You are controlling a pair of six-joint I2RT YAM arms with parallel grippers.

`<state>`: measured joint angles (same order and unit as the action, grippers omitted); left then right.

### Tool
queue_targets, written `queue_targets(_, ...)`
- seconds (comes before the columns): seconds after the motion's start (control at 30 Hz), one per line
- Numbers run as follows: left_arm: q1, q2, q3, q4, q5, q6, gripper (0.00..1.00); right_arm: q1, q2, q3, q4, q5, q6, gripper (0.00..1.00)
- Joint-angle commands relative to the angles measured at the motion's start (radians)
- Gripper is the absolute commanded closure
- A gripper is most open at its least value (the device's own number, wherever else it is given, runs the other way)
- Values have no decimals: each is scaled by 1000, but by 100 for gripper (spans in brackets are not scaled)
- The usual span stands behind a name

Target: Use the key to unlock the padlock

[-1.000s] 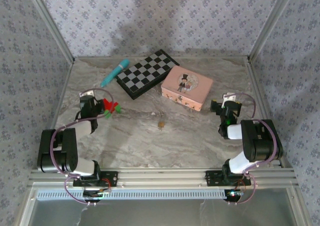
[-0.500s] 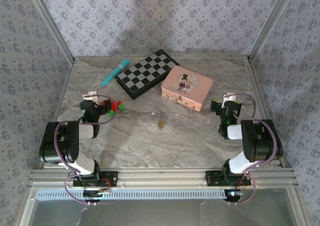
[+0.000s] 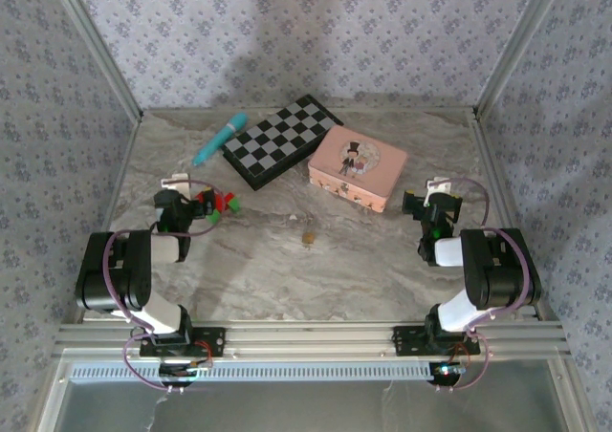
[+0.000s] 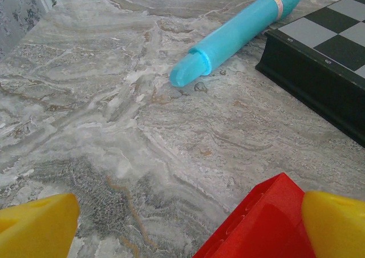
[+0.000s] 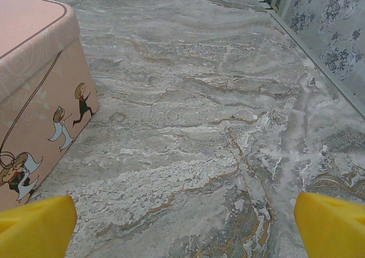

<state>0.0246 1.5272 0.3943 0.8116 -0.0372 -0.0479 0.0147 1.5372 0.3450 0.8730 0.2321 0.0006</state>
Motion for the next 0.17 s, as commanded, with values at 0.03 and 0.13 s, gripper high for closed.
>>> queue_targets(0.03,2,8,23,-3,21,19,0,-5,0,17,26,15,4,0)
queue_targets(0.13,2,9,22,-3,20,19,0,-4,-2,14,33,19,3,0)
